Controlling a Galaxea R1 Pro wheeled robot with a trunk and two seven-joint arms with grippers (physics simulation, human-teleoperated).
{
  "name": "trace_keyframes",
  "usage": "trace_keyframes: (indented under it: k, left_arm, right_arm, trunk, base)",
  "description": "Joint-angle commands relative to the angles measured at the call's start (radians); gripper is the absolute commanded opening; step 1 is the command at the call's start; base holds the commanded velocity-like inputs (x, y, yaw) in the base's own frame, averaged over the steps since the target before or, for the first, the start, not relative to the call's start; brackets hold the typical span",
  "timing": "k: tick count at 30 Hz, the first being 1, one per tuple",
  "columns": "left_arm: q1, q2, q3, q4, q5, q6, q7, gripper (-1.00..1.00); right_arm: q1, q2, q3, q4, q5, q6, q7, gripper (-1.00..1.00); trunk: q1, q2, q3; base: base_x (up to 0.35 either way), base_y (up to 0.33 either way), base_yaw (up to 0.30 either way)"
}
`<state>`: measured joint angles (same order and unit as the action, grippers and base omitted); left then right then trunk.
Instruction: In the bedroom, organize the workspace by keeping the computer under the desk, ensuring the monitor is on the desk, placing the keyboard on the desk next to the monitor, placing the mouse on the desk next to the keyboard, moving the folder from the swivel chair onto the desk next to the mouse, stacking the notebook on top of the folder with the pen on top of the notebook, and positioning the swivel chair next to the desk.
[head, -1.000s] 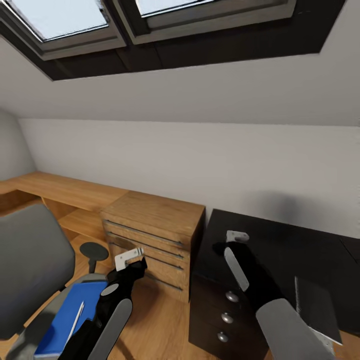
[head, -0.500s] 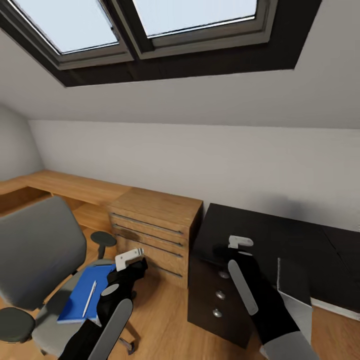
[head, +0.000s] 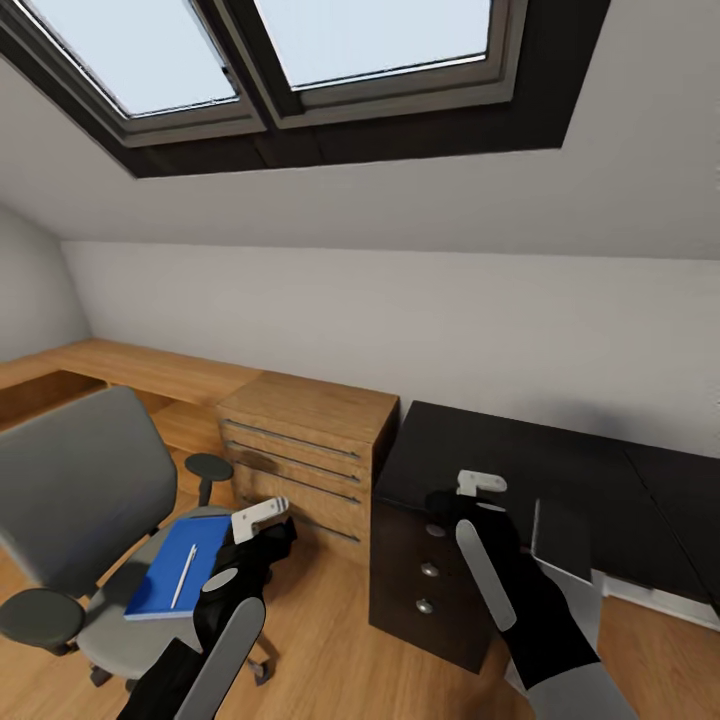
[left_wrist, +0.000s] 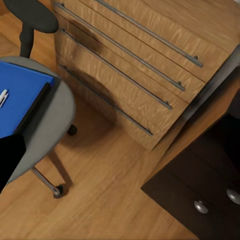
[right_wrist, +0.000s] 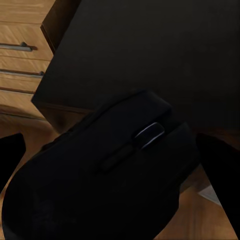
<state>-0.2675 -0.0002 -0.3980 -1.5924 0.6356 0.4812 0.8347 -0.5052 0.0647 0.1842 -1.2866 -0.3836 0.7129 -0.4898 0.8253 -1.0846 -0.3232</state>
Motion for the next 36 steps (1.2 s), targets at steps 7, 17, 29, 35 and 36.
trace_keyframes:
  k: [7,17,29,35,36]
  left_arm:
    - [-0.001,0.0,-0.003,0.018,0.004,0.004,0.006,1.0]
    - [0.001,0.003,-0.036,0.053,0.006,0.002,0.007,1.0]
    - [0.004,0.033,-0.055,0.433,0.003,-0.028,-0.173,1.0]
    - [0.004,0.043,-0.075,0.629,-0.005,-0.242,-0.342,1.0]
    - [0.004,0.044,-0.09,0.655,-0.006,-0.278,-0.353,1.0]
  right_arm:
    - [-0.001,-0.002,0.001,0.0,-0.011,0.0,-0.01,-1.0]
    - [0.0,-0.003,0.0,-0.004,-0.011,-0.001,-0.011,-1.0]
    - [0.001,-0.006,0.001,-0.004,-0.003,-0.001,-0.013,-1.0]
    - [0.001,-0.006,0.002,-0.005,-0.001,0.003,-0.014,-1.0]
    - [0.001,-0.006,0.002,-0.005,0.0,0.003,-0.016,-1.0]
  trunk:
    - [0.0,-0.001,0.006]
    - [0.0,-0.001,0.018]
    - [0.0,-0.001,0.031]
    - [0.0,-0.001,0.035]
    - [0.0,-0.001,0.035]
  base:
    - [-0.011,0.0,-0.168]
    - [-0.131,0.0,-0.223]
    - [-0.003,0.0,-0.241]
    - [0.0,0.0,-0.264]
    - [0.0,0.0,-0.25]
